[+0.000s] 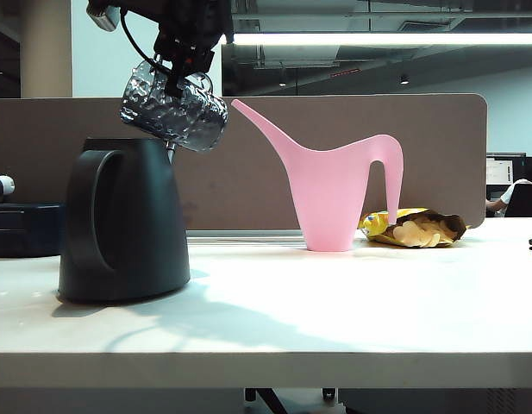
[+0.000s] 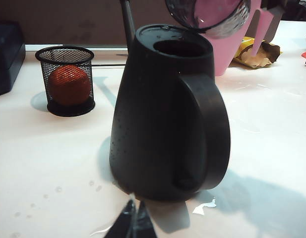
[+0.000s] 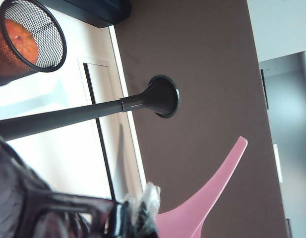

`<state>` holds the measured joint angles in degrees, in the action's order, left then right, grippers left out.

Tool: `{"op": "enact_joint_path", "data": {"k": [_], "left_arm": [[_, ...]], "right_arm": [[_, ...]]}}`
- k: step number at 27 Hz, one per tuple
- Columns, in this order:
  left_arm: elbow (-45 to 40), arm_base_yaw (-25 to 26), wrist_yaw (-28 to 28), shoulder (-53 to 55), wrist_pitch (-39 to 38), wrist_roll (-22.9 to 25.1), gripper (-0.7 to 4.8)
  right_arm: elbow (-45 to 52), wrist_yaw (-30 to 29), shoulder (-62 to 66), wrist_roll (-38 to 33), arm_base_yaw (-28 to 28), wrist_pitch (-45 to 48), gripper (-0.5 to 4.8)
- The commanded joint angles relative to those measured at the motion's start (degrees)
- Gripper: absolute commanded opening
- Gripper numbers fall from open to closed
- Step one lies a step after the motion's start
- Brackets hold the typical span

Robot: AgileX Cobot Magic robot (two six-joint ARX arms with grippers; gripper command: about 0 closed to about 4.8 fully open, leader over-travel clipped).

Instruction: Pour the water from the cup into the kettle.

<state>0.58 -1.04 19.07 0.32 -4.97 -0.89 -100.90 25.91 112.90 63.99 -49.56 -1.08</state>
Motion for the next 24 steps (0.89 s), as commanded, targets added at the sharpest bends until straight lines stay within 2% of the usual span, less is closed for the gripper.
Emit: {"op": "enact_joint_path", "data": {"k": [1,10,15,24], "left_arm": [[0.1,0.0,0.0,0.0,0.7,0.3,-0.05],[0.1,0.0,0.1,0.0,0.7,0.4,-0.05],[0.1,0.0,0.0,0.0,0.7,0.4,-0.05],[0.1,0.0,-2.0,0.0,0.7,0.4,-0.05]], "right_arm": [[-0.5,0.2,0.0,2.3,-0.2,1.5,-0.08],[-0.5,0.2,0.4,4.5,-0.2,3.1,-0.09],[-0.7,1.3,2.6,9.2,-1.7,5.3,-0.08],[-0.7,1.7,4.3,13.1,-3.2,6.1,-0.09]]}}
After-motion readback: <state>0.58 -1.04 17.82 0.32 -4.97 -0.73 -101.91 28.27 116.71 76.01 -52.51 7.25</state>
